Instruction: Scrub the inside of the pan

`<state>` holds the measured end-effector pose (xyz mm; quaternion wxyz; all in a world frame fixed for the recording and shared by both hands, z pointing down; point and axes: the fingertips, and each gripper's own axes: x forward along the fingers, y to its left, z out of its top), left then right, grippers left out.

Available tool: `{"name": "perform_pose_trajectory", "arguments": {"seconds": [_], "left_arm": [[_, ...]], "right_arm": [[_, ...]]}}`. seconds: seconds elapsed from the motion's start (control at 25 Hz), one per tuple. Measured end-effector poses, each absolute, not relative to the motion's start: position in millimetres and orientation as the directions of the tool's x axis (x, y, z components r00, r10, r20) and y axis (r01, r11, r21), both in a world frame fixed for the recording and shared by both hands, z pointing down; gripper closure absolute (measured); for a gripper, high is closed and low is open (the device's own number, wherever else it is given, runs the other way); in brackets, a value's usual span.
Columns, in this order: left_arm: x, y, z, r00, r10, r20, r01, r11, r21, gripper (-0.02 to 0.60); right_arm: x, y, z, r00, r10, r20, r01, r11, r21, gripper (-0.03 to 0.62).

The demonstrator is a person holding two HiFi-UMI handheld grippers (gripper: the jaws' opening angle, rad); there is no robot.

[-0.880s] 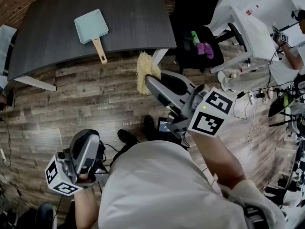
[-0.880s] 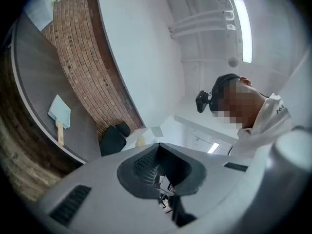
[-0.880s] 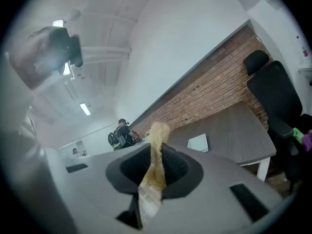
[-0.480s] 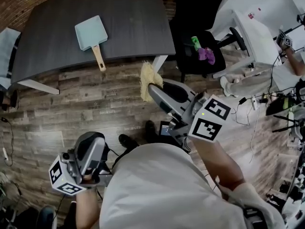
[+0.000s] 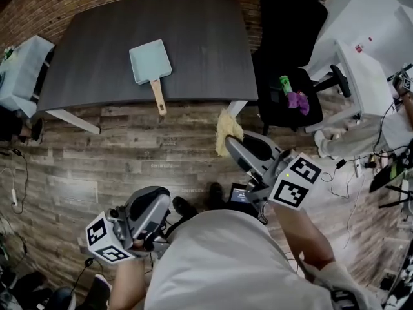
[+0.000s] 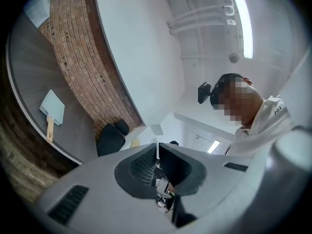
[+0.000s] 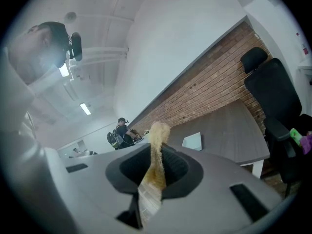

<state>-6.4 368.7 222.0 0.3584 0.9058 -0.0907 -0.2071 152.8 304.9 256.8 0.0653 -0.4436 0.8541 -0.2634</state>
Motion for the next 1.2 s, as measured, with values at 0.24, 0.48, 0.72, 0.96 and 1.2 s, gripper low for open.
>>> {"name": "perform_pose_trajectory", "arguments": {"seconds": [0.24,0.48,0.72,0.96,1.2], "left_arm": [[-9.1,369.0,225.9,0.898,-0.321,-0.302,-0.02,-0.713,0.701,0.574],[-21.7,366.1,234.5,0.894,-0.336,-0.295,-0.036,-0.711,0.702,0.574],[-40.9,360.8,241.1,0.894,-0.346,-0.284,-0.047,-0.703,0.709,0.574],[-67.9,357.1,250.6,0.897,-0.354,-0.266,-0.06,-0.692,0.719,0.572],[-90.0,348.6,259.5,0.901,-0.358,-0.245,-0.077,-0.687,0.723,0.572]], "right_arm": [[152.8,301.3,257.7,-0.584,-0.8,0.137,-0.731,0.446,-0.516,0.526],[142.2,301.5,263.9,-0.567,-0.805,0.173,-0.769,0.443,-0.46,0.528],[127.8,298.8,270.8,-0.542,-0.814,0.209,-0.798,0.421,-0.431,0.528],[104.2,298.0,278.2,-0.526,-0.817,0.235,-0.813,0.402,-0.422,0.528],[87.0,296.0,283.7,-0.505,-0.828,0.245,-0.822,0.375,-0.429,0.526]]}}
